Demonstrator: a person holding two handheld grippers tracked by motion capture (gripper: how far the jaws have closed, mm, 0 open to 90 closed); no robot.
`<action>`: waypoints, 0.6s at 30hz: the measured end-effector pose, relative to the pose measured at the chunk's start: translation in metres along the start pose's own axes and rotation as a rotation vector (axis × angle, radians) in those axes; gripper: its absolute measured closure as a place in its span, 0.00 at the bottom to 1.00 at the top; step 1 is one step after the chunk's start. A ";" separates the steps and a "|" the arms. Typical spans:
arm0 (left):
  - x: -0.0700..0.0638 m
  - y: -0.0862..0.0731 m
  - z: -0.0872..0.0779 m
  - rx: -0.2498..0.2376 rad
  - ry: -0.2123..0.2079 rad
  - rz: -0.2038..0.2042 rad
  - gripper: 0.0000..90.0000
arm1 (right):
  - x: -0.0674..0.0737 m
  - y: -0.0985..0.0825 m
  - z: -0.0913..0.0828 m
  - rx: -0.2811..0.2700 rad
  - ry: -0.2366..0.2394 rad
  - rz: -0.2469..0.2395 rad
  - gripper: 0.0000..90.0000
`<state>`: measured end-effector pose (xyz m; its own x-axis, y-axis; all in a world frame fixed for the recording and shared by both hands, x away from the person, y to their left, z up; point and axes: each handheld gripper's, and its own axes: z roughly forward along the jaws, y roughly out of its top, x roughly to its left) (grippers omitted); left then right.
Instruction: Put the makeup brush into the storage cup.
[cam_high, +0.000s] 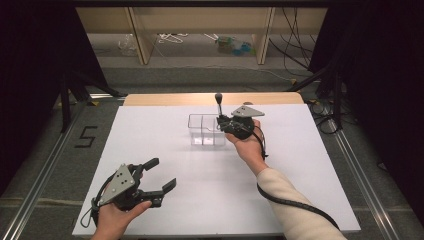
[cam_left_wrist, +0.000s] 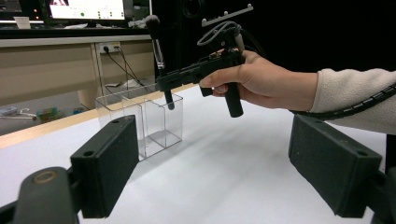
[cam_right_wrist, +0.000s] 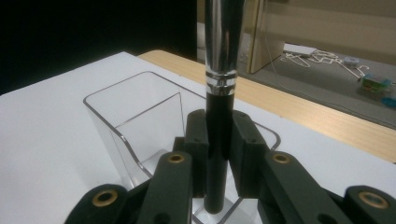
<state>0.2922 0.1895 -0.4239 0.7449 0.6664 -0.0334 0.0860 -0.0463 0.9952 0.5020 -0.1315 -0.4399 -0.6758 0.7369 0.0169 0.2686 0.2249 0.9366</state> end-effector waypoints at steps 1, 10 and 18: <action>0.000 0.000 0.000 0.000 0.000 -0.003 0.18 | 0.000 0.000 0.000 0.000 -0.002 0.002 0.88; 0.000 0.000 0.000 -0.002 0.001 0.001 0.18 | 0.000 0.006 -0.007 -0.049 -0.033 0.057 0.55; 0.001 -0.001 0.000 0.004 0.003 -0.009 0.18 | -0.001 0.014 -0.017 -0.026 -0.014 0.048 0.40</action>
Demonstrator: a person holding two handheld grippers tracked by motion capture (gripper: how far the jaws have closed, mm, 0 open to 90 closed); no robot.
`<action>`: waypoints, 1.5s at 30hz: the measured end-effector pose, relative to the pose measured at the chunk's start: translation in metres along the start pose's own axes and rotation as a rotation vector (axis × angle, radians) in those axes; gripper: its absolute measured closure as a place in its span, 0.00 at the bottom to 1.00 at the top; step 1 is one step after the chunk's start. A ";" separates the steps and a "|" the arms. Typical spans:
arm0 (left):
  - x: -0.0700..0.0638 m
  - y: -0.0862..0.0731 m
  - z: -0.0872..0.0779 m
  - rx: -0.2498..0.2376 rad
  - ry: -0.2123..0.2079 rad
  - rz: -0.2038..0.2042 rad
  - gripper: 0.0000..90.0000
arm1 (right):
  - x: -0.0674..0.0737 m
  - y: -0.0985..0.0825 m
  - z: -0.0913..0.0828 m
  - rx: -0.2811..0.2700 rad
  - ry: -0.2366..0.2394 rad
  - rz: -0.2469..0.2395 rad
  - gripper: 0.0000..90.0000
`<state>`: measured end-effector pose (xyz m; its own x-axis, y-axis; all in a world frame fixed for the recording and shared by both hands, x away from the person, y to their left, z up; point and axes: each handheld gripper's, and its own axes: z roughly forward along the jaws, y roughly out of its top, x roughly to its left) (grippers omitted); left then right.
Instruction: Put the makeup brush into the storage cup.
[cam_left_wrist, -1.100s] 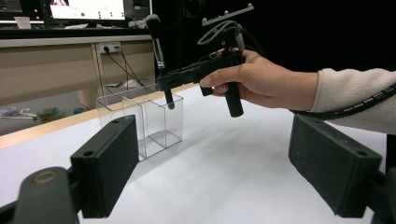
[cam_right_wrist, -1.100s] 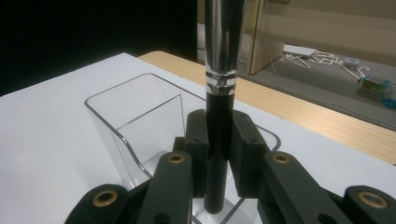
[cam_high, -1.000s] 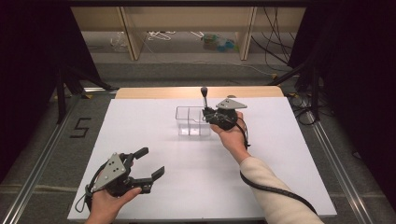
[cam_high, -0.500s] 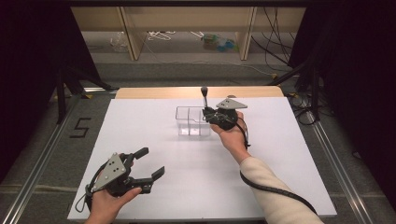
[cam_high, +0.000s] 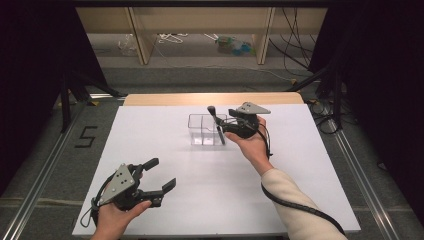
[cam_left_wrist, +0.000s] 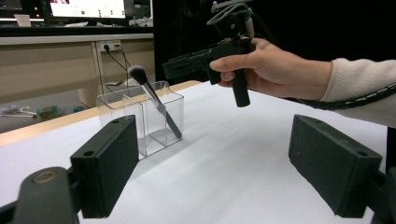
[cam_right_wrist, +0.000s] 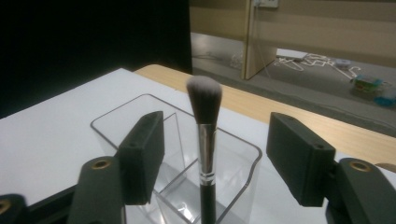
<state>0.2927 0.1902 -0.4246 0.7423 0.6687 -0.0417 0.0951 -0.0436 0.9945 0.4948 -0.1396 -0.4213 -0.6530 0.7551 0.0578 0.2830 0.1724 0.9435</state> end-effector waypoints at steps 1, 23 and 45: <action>0.000 0.000 0.000 -0.001 0.001 -0.003 0.18 | 0.000 0.001 -0.002 0.003 0.007 -0.001 0.39; 0.001 -0.001 0.001 0.006 0.007 -0.001 0.18 | 0.000 -0.001 -0.048 0.036 0.111 -0.020 0.19; 0.006 -0.002 0.001 0.009 0.025 0.005 0.18 | 0.001 -0.015 -0.122 -0.005 0.146 -0.053 0.18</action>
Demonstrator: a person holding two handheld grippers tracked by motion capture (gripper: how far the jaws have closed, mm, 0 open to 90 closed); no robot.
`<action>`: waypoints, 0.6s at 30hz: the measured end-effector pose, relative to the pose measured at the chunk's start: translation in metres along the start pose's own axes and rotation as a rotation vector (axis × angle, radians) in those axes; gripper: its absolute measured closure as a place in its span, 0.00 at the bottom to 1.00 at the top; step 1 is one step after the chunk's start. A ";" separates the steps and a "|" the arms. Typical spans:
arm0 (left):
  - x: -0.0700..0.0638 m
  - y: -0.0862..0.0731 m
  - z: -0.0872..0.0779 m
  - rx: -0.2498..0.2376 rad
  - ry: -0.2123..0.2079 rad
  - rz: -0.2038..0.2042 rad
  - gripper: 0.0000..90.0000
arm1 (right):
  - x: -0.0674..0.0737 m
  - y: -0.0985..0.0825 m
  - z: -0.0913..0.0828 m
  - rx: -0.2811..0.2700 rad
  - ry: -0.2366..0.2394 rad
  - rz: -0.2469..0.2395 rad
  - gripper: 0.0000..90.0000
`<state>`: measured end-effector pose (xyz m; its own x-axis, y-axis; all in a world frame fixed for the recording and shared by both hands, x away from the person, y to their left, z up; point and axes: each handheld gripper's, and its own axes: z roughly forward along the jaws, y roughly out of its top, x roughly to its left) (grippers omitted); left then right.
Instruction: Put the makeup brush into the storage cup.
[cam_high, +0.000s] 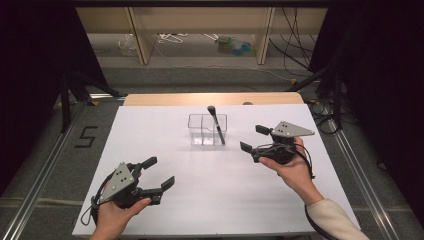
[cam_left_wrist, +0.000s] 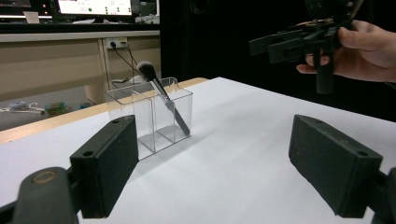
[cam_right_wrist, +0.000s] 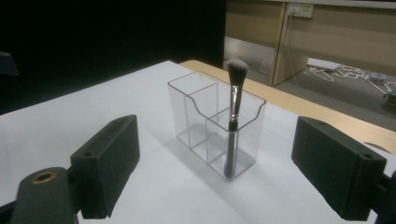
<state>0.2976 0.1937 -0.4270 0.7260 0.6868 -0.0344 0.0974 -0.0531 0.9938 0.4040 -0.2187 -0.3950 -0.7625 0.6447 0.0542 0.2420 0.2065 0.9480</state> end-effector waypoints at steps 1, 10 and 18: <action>0.000 0.000 0.000 0.000 0.000 0.001 0.18 | 0.001 -0.002 -0.002 -0.014 0.007 0.003 0.18; 0.003 0.000 -0.001 0.000 0.012 0.005 0.18 | 0.008 -0.012 -0.024 -0.034 0.029 -0.005 0.18; 0.006 0.000 -0.001 -0.004 0.018 0.005 0.18 | 0.017 -0.025 -0.040 -0.050 0.045 -0.019 0.18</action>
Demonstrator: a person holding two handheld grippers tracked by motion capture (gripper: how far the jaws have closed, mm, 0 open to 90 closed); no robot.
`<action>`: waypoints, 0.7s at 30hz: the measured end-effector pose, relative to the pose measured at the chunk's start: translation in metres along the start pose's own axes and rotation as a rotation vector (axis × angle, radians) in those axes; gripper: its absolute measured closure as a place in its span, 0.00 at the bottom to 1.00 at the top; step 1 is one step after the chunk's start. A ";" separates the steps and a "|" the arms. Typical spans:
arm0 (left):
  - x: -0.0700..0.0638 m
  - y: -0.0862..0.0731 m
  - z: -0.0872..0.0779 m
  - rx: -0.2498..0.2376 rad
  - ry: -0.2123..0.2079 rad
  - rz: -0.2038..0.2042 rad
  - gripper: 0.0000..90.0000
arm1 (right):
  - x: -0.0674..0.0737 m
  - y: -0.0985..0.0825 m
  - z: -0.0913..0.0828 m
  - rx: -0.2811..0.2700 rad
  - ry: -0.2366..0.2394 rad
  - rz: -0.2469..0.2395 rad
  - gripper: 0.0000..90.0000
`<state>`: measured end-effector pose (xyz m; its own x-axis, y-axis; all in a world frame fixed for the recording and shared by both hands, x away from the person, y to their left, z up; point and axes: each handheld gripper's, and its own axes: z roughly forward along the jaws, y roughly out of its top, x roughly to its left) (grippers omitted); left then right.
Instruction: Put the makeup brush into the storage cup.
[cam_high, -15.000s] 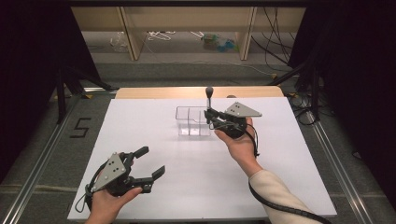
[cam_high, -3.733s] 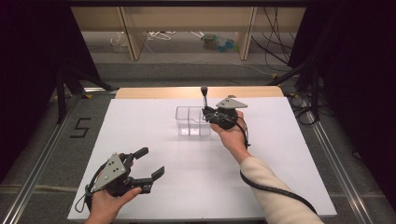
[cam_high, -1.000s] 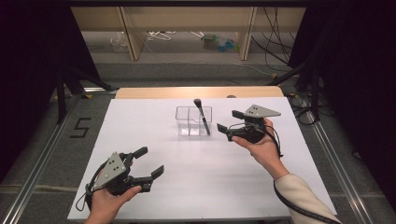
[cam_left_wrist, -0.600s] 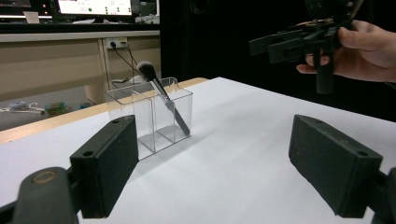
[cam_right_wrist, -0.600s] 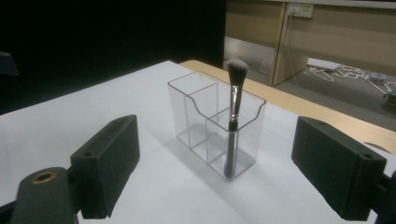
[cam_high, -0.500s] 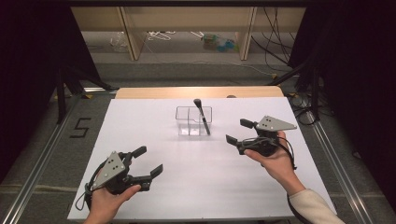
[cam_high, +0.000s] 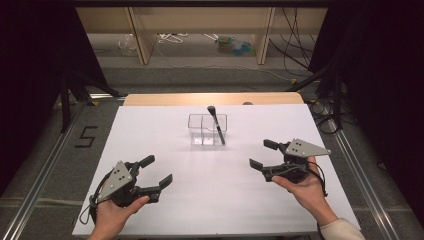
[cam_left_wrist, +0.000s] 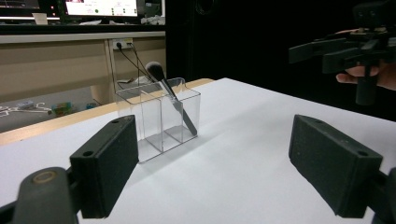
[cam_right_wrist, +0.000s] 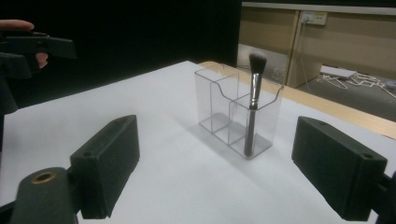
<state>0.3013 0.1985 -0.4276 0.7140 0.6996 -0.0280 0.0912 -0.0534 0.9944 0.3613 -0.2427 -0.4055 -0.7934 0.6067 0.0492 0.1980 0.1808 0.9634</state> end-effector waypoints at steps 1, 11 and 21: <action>0.000 0.000 0.000 0.000 0.001 -0.008 0.18 | 0.001 -0.001 -0.003 0.003 -0.003 -0.005 0.18; 0.002 -0.001 0.001 0.003 0.001 0.012 0.17 | 0.011 -0.014 -0.013 -0.003 0.022 0.028 0.18; 0.005 -0.005 0.002 0.015 0.006 -0.001 0.17 | 0.017 -0.023 -0.018 0.016 0.022 0.017 0.18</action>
<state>0.3058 0.2011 -0.4330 0.7097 0.7040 -0.0288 0.1028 -0.0631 0.9927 0.3332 -0.2502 -0.4219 -0.8020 0.5930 0.0717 0.2209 0.1830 0.9580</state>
